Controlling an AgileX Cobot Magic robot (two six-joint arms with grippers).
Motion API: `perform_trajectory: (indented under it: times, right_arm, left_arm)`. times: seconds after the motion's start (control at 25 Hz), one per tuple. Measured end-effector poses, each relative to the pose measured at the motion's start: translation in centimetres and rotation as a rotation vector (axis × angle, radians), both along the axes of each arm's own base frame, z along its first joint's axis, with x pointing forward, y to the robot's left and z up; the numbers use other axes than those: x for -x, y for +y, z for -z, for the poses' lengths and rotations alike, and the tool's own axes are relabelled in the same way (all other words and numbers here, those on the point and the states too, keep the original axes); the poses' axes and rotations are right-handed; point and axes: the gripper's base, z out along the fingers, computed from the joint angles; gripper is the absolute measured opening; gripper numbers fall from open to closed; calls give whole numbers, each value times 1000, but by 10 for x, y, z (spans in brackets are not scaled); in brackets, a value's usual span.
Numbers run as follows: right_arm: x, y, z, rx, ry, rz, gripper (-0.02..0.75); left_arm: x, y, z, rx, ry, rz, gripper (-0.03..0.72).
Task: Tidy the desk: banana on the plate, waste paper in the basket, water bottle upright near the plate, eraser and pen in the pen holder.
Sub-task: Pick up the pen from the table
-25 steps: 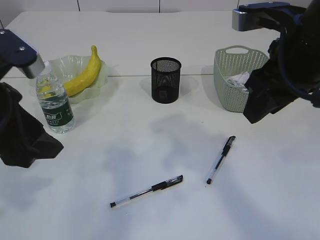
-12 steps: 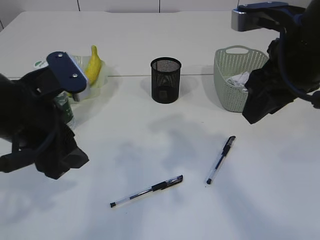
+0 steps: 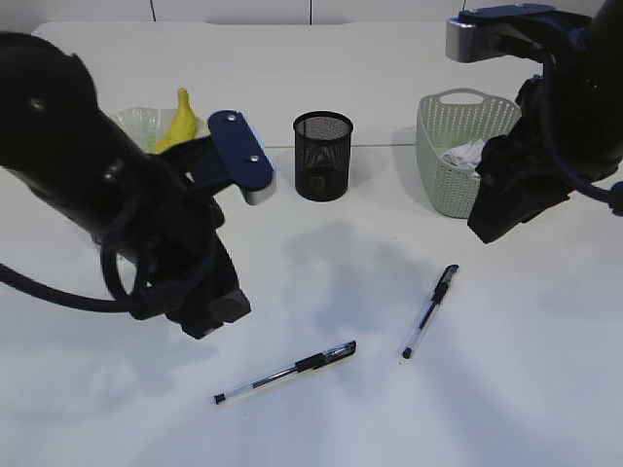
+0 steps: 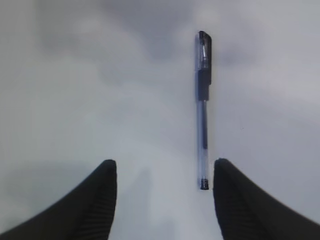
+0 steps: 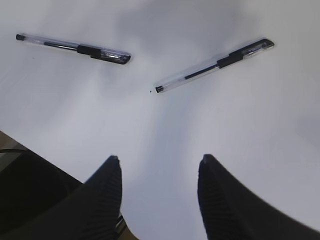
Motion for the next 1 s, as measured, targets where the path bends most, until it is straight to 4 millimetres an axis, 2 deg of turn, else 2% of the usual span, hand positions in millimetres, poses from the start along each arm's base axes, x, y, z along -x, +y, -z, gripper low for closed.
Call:
perform_trajectory:
  times: [0.28, 0.56, 1.0]
  right_arm:
    - [0, 0, 0, 1, -1, -4, 372]
    - [0, 0, 0, 1, -1, -4, 372]
    - [0, 0, 0, -2, 0, -4, 372]
  left_arm:
    - [-6, -27, 25, -20, 64, 38, 435]
    - [-12, -39, 44, 6, 136, 2, 435]
    - [-33, -61, 59, 24, 164, -2, 489]
